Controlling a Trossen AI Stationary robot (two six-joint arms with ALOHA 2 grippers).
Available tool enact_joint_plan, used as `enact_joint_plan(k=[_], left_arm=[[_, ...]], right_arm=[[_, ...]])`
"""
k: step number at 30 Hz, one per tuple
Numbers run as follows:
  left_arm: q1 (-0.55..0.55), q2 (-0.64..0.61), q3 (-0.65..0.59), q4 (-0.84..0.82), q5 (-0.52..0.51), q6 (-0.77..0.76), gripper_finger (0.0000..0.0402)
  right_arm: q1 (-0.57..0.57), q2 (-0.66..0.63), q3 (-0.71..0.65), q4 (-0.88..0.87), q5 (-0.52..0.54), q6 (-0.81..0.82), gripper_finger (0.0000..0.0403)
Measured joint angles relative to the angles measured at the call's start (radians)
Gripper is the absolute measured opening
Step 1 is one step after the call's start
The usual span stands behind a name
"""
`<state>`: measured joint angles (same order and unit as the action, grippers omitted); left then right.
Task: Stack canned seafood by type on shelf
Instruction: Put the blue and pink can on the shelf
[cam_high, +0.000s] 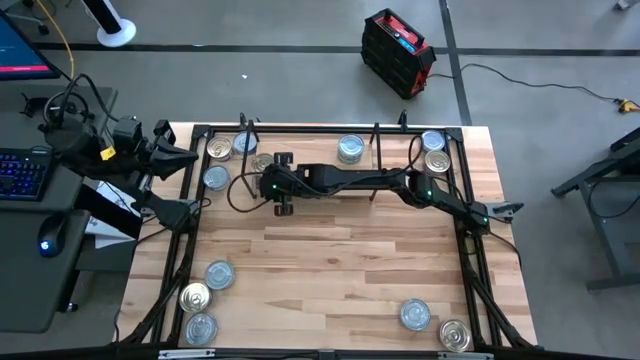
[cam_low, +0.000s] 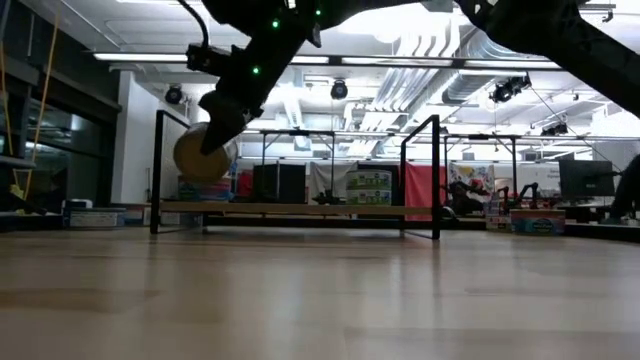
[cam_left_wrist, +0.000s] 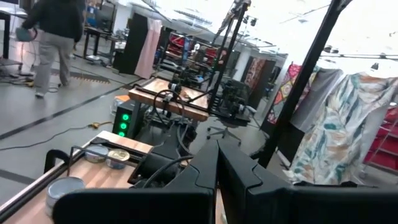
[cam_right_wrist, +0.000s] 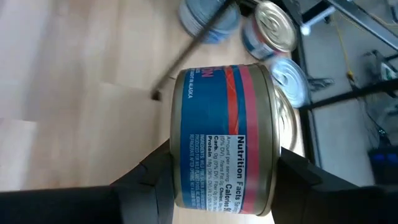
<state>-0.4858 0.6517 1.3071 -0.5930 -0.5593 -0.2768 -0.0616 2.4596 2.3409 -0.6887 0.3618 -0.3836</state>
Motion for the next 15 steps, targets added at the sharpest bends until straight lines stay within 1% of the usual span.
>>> enact_joint_plan(k=[5,8,11,13,15], left_arm=[[0.000,0.010,0.000,-0.001,-0.006,0.011,0.0001],[0.000,0.012,0.000,-0.002,-0.023,0.012,0.0001],[0.000,0.012,0.000,-0.002,-0.039,0.010,0.0001],[-0.001,0.012,0.001,-0.024,-0.086,-0.020,0.0001],[0.000,0.024,0.002,-0.130,-0.202,-0.116,0.0001]], right_arm=[[-0.028,0.002,0.000,-0.007,0.032,0.010,0.0165],[-0.042,0.002,0.000,-0.008,0.078,0.008,0.0165],[-0.056,0.001,0.014,-0.058,0.071,0.008,0.0165],[-0.063,-0.014,0.012,-0.098,0.066,0.009,0.0165],[-0.075,-0.035,0.012,-0.155,0.063,0.020,0.0165]])
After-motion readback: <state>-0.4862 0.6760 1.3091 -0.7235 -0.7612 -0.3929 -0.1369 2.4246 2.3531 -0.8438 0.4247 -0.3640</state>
